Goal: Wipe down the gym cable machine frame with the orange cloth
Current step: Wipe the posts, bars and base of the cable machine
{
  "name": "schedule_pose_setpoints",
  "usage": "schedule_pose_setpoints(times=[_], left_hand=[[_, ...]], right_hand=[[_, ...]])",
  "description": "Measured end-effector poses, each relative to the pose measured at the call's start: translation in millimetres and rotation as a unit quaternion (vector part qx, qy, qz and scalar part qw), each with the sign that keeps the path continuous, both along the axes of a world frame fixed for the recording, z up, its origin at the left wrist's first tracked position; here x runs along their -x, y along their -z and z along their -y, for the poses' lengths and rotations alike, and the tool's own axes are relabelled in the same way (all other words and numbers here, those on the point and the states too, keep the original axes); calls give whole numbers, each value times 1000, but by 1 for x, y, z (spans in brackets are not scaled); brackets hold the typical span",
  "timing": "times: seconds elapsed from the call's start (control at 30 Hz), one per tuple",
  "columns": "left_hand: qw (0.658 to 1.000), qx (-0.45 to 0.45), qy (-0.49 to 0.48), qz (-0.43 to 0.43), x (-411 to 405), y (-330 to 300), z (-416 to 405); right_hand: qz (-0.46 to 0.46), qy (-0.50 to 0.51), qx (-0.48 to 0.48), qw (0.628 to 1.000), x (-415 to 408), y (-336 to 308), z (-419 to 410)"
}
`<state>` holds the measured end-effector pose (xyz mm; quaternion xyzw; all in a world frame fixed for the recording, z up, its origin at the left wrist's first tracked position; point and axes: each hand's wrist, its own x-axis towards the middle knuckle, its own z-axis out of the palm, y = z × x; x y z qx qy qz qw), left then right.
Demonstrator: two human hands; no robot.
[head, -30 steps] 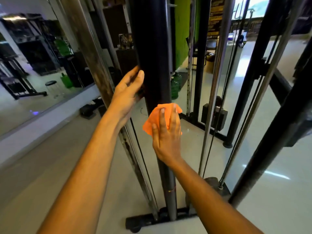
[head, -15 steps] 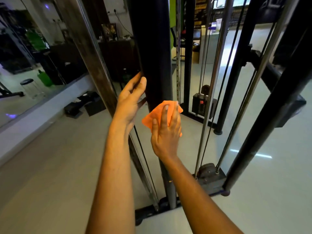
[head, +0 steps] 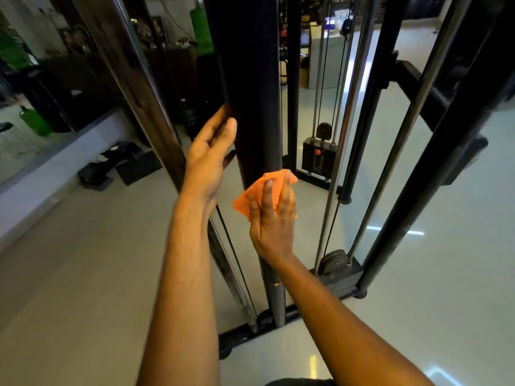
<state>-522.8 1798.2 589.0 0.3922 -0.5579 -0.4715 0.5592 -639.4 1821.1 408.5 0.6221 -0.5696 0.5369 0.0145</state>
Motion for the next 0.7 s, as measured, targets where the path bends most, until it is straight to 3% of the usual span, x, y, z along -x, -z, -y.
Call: schedule_pose_setpoints(times=[0.3,0.57,0.7], left_hand=[[1000,21,6,-13,2,12,1],[1000,14,-1,10,4,25,-5],[1000,2,-5,28,4,28,-8]], right_hand=[[39,-8,71,997,7,-88,13],[7,-28,-84,996,10,43,-17],[26,-20,-61,998,9,2,-5]])
